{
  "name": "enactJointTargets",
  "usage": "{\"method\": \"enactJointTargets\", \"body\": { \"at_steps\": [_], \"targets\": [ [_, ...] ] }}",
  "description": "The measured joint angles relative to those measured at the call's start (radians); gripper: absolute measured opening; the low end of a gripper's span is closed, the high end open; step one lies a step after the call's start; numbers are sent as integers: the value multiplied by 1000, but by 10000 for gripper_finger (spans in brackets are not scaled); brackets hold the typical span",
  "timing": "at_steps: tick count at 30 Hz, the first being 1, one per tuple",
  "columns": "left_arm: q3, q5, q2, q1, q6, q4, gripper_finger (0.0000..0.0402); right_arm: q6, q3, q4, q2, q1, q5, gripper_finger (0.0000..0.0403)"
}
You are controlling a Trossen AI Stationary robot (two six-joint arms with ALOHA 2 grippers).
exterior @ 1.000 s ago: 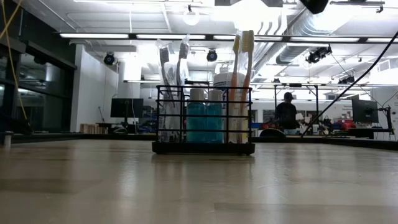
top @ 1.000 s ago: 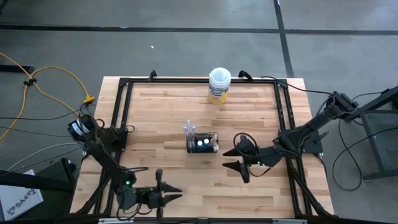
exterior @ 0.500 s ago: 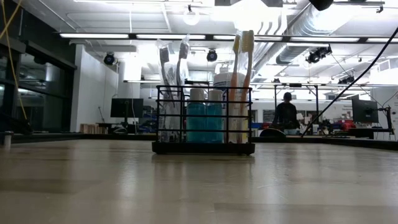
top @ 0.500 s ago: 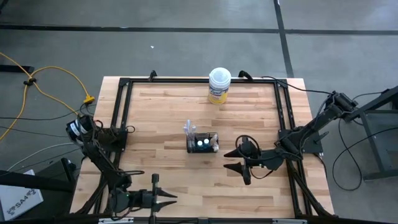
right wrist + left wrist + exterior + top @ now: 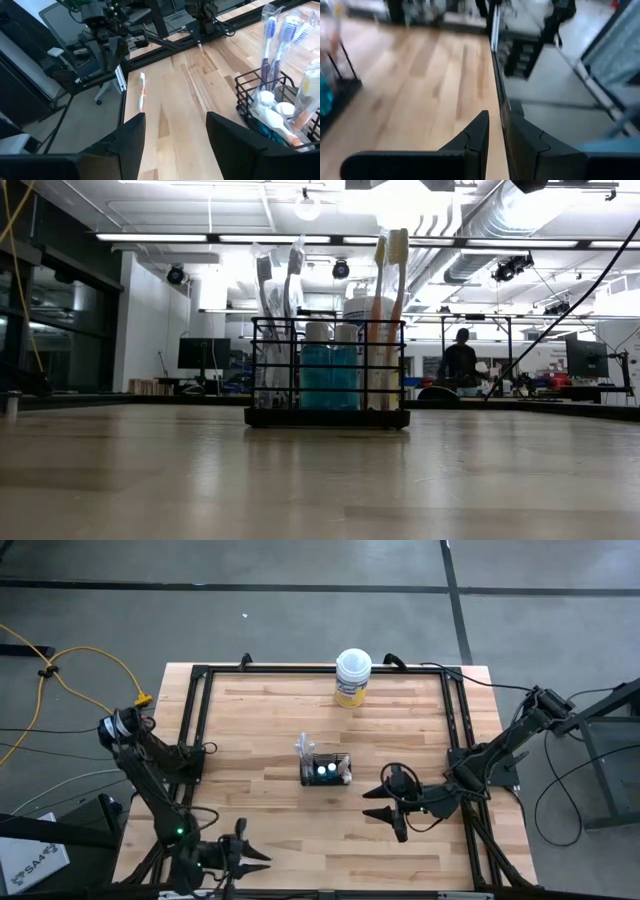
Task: Pick & Place toothbrushing station
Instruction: Put the orange toothbrush into the wire organizer
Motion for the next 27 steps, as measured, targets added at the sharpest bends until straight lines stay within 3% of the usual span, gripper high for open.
{"method": "enactJointTargets", "body": {
  "at_steps": [5,9,17,27],
  "targets": [
    [49,141,-5,0,-273,-306,63,8,0,-22,1,0,0,201],
    [53,222,-1,1,-463,-439,63,8,0,-19,7,0,0,201],
    [53,355,-1,-13,-644,-518,56,52,0,-14,93,0,-1,201],
    [53,328,40,-80,-783,-518,55,78,-1,129,194,2,-21,201]
  ]
}}
